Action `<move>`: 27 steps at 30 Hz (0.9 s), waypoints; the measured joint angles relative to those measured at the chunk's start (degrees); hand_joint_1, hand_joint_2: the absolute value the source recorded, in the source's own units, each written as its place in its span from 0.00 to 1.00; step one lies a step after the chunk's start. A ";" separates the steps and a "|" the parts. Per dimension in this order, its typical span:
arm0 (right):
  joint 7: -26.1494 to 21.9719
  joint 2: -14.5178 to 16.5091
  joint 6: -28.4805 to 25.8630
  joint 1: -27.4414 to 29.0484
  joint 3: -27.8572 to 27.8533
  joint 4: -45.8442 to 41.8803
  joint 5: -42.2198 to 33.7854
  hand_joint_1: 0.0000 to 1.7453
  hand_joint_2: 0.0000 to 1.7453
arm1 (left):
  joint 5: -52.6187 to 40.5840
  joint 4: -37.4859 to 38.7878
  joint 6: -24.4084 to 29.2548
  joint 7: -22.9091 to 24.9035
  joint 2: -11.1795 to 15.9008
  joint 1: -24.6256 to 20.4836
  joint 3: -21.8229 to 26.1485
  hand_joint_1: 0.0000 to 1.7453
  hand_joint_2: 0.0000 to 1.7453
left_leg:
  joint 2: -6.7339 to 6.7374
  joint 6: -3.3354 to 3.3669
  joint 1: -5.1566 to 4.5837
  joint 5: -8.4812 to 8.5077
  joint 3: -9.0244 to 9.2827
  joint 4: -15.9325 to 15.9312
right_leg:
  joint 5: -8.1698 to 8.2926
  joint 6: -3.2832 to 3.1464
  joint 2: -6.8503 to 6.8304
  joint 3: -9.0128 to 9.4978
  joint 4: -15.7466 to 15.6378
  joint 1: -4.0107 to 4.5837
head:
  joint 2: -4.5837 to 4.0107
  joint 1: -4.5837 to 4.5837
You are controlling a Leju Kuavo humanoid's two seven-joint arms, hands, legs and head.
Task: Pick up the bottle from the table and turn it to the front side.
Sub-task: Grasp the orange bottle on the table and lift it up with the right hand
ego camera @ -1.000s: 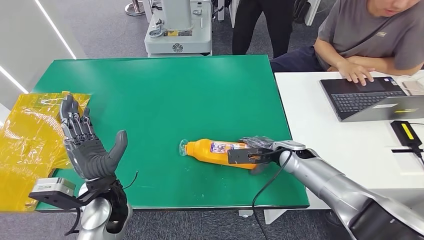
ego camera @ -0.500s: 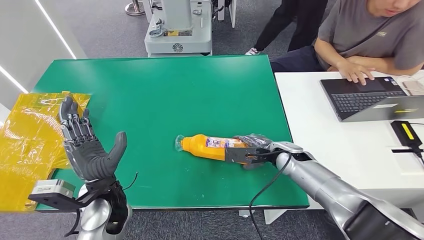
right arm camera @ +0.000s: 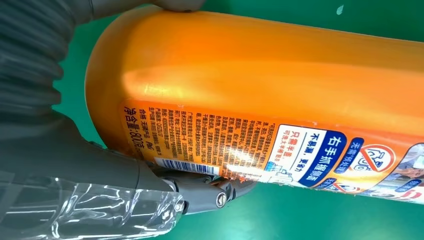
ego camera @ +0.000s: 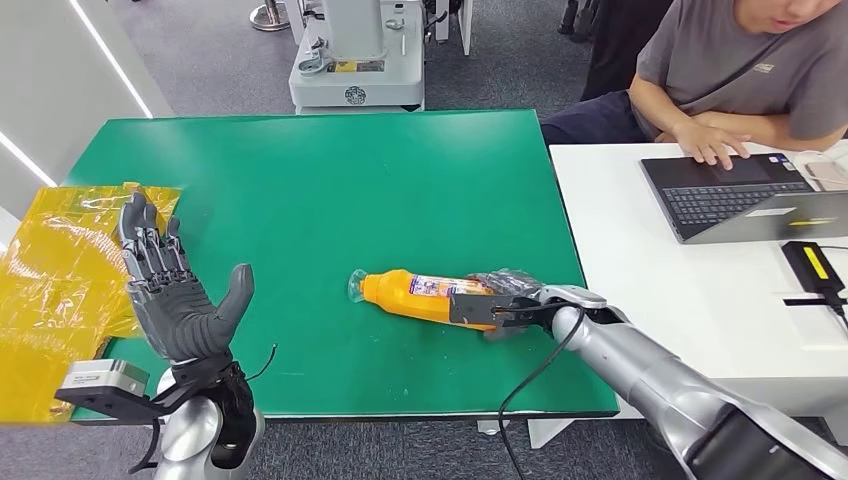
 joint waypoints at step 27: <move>-11.44 9.35 -41.18 21.96 -25.87 -28.95 2.04 1.00 1.00 | 4.45 2.59 -2.62 0.11 -0.91 -2.09 -0.67 0.00 1.00 | 0.02 -0.03 0.01 0.00 -0.14 -0.05 | -0.02 -0.02 0.01 -0.17 0.01 0.01 | 0.00 0.01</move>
